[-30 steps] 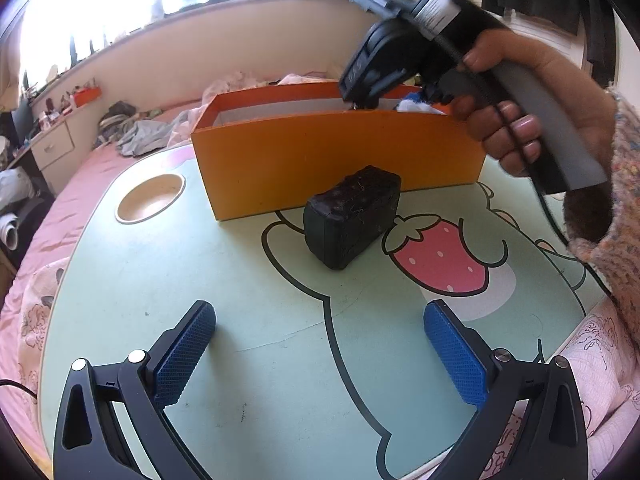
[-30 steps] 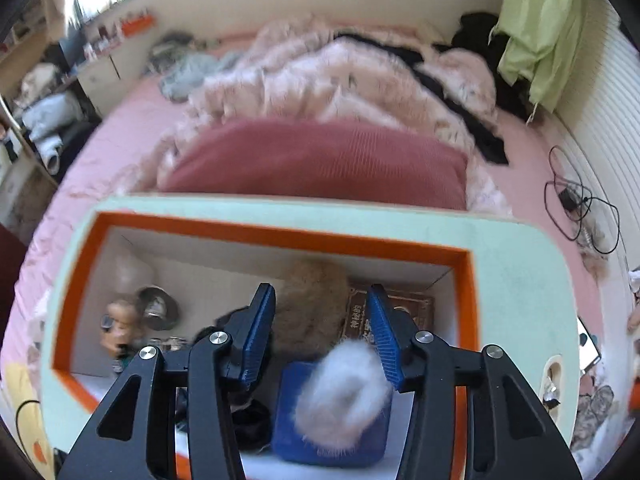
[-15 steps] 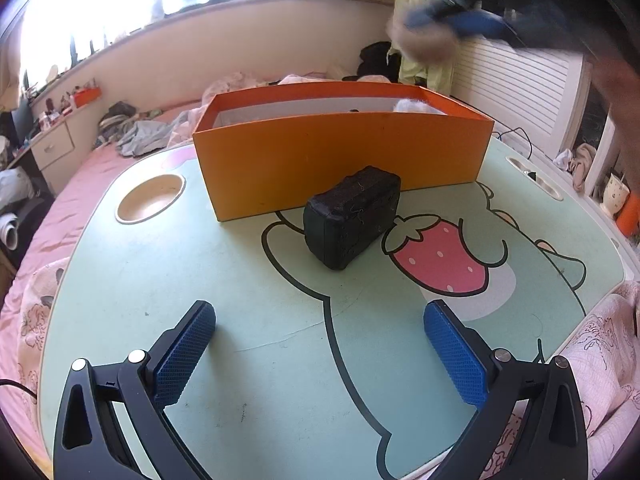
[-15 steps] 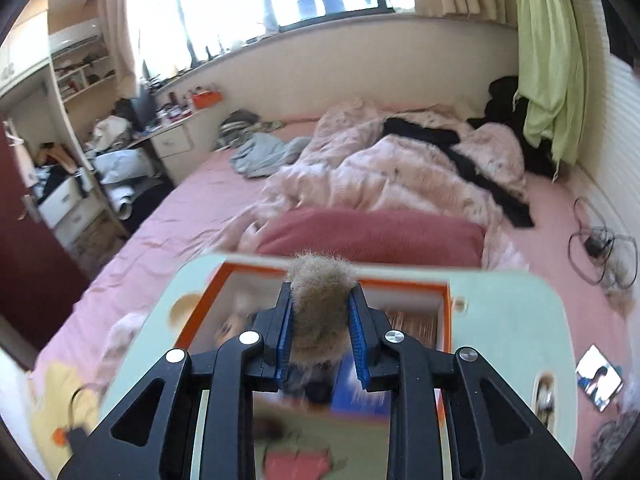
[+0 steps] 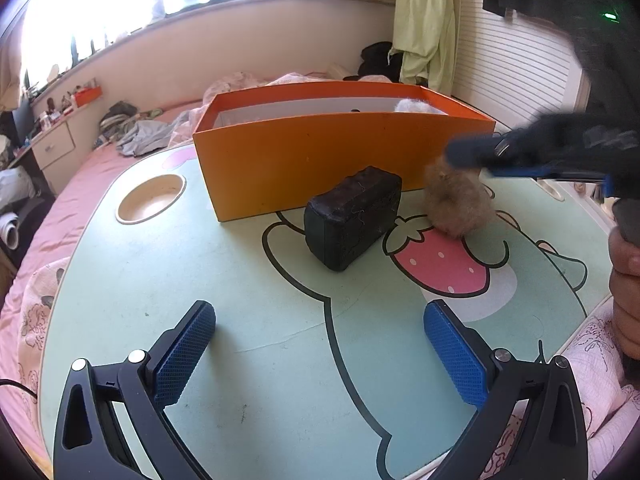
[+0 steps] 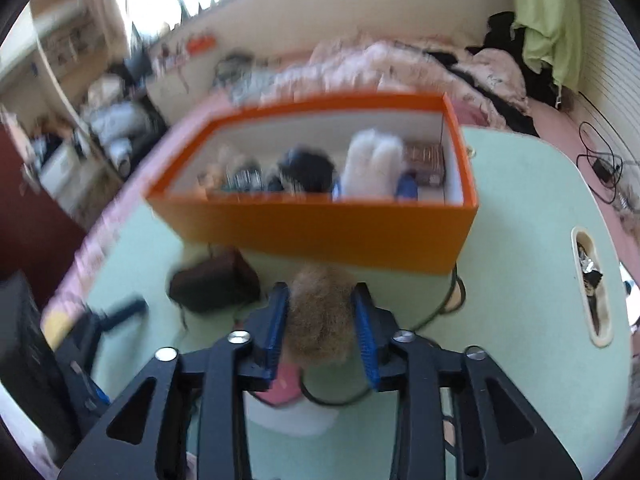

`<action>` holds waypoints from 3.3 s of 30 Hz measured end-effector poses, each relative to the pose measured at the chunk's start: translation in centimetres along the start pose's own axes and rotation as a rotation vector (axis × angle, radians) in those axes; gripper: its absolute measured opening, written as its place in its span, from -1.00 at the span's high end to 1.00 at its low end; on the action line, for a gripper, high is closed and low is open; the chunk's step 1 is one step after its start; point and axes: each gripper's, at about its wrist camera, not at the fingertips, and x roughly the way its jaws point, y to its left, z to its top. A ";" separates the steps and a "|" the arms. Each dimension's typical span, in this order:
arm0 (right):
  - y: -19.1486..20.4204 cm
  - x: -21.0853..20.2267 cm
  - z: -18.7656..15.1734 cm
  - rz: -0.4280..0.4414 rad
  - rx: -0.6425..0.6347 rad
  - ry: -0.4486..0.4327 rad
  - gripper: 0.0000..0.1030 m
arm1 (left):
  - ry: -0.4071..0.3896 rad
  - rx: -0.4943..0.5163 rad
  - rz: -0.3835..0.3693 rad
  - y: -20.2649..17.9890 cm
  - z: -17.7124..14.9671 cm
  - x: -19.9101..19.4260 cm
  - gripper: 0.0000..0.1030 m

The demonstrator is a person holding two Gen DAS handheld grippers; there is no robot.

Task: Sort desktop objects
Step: 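Lift the brown fur ball out and set it beside the black block, then reach into the orange box and grasp the black lace cloth with the left gripper, then carry the black lace cloth out and drop it in front of the box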

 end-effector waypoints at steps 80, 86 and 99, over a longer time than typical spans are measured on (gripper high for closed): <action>0.5 0.6 -5.0 -0.234 -0.139 0.048 -0.99 | -0.057 -0.116 -0.428 4.4 12.2 -6.1 0.46; 0.4 0.6 -4.9 -0.234 -0.140 0.048 -0.99 | 0.043 -0.204 -0.364 5.6 6.0 -1.2 0.44; 0.4 0.7 -4.9 -0.233 -0.140 0.048 -0.99 | -0.033 -0.130 -0.259 3.8 1.7 -2.9 -0.86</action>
